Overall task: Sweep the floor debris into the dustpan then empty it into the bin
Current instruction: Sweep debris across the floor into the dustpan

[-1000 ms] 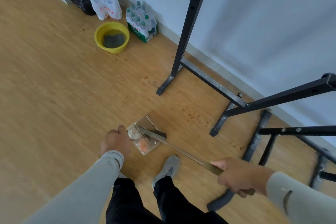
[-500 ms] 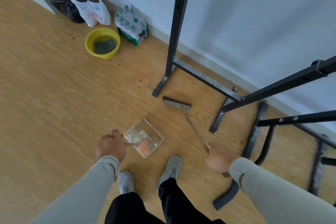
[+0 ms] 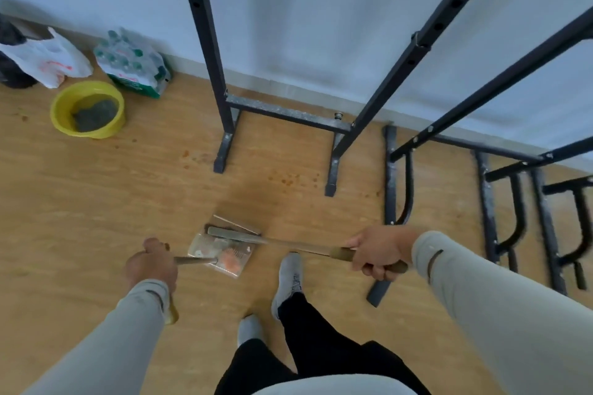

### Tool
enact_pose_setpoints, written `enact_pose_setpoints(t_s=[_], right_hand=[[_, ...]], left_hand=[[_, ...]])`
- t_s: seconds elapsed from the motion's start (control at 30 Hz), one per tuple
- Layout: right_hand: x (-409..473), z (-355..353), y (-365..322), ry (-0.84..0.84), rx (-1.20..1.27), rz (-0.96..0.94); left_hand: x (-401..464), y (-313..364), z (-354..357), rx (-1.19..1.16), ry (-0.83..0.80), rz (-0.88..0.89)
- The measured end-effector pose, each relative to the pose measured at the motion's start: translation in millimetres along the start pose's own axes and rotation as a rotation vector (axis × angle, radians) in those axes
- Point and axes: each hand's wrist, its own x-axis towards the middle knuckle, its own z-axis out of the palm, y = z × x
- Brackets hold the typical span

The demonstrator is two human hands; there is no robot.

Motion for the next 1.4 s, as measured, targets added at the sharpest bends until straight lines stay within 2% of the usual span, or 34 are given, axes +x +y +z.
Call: enact_pose_setpoints(t_s=[0.13, 0.27, 0.6, 0.83, 1.1, 1.4], right_hand=[[-31, 45, 83, 0.119, 0.206, -0.064], [-61, 86, 150, 0.287, 0.302, -0.112], [-80, 75, 210, 0.586, 0.39, -0.061], [-62, 29, 248, 0.655, 0.515, 0.007], [-54, -58, 291, 0.572, 0.591, -0.001], [-35, -173, 253, 0.53, 0.469, 0.003]], left_hand=[[-20, -35, -11, -0.121, -0.114, -0.04], [-58, -40, -29, -0.102, -0.172, 0.043], [-138, -32, -27, -0.063, -0.225, 0.278], [-195, -39, 2, -0.183, -0.246, 0.276], [-263, -34, 86, -0.253, -0.23, 0.186], [-295, -33, 189, -0.179, -0.21, 0.149]])
